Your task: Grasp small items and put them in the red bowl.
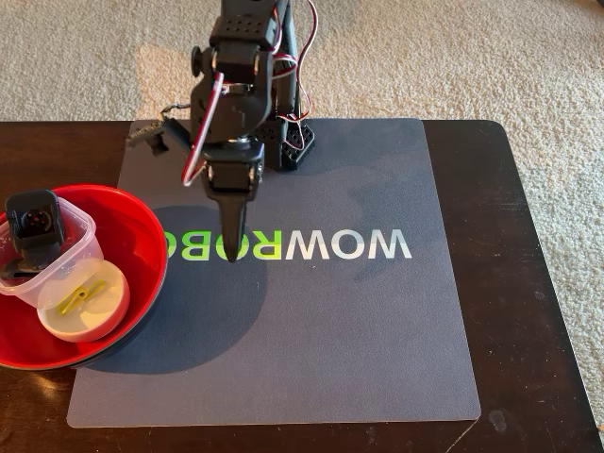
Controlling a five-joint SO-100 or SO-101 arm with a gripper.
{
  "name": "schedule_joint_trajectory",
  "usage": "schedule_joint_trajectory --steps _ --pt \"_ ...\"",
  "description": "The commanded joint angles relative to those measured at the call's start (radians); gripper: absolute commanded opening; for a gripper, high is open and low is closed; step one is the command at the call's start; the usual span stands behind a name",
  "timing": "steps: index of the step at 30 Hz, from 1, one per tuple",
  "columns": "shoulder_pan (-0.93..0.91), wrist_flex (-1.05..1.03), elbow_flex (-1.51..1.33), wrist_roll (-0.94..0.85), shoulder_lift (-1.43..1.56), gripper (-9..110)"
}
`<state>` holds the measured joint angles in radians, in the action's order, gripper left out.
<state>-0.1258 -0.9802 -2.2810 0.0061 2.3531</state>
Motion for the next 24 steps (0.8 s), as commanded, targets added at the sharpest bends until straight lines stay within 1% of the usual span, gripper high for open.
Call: schedule_joint_trajectory --steps 1,7,13,18,24 --pt "0.003 0.017 -0.011 -0.015 0.029 18" --pt "0.006 0.138 -0.127 0.021 0.077 21" --pt "0.034 0.127 -0.132 0.048 0.078 22" --pt "0.043 0.124 -0.143 0.083 0.052 24" --pt "0.060 0.130 -0.137 0.107 0.023 24"
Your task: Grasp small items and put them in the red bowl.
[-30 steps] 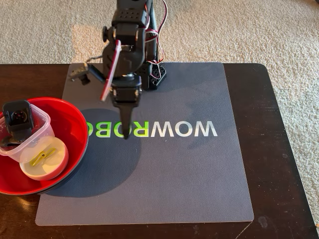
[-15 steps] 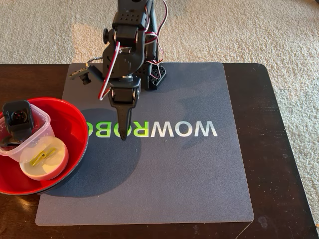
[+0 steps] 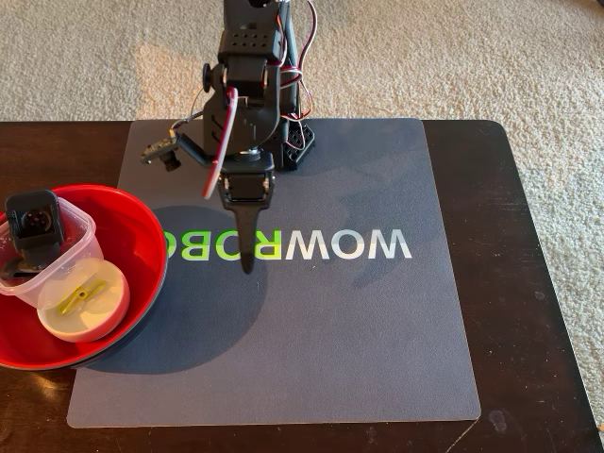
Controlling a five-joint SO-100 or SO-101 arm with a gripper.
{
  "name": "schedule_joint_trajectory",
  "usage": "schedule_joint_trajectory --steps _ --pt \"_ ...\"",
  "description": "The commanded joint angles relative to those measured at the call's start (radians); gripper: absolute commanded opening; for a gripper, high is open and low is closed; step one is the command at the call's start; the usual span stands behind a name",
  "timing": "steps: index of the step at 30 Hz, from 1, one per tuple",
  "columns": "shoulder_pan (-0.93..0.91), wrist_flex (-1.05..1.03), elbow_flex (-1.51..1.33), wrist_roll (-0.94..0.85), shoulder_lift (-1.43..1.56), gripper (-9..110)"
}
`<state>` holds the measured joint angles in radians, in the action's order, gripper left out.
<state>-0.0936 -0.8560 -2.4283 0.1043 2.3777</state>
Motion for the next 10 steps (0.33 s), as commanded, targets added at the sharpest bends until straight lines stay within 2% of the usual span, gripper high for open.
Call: schedule_joint_trajectory --steps 1,6,10 --pt "0.032 0.005 0.011 0.017 0.003 23" --pt "0.100 0.002 0.014 0.046 0.038 24" --pt "0.264 0.005 0.003 0.061 0.098 25"
